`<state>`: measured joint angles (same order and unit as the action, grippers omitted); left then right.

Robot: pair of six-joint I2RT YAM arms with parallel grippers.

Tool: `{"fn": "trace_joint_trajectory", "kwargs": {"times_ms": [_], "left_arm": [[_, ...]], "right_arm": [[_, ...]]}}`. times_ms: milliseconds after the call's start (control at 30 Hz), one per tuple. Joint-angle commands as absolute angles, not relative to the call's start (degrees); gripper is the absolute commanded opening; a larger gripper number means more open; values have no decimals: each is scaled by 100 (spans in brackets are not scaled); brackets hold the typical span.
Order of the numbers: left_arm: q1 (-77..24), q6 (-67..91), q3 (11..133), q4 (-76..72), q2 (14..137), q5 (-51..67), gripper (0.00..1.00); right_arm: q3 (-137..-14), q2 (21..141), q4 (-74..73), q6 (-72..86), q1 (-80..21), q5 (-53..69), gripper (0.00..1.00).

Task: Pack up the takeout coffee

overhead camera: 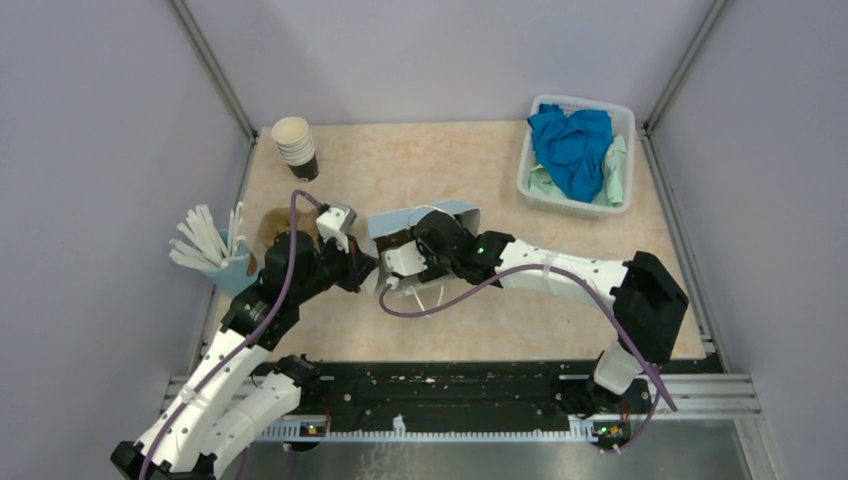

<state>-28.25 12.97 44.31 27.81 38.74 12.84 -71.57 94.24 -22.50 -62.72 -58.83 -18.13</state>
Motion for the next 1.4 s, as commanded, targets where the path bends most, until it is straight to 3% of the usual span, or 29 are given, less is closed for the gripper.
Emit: {"fn": "trace_joint_trajectory", "kwargs": {"times_ms": [0,367,1367], "left_arm": [[-2848,1291,4518,2740,3836,1408,0],[-2846,1452,4714,2885,3939,1481,0],[-2841,2099,6448,4694,4787,2259,0]], "right_arm": [[-7049,9327,-1595,-6495,-5745,-1797,51],[-7128,9569,-1366,-6532,-5660,-1591,52],[-8282,9419,-4571,-4511,-6243,-576,52]]}}
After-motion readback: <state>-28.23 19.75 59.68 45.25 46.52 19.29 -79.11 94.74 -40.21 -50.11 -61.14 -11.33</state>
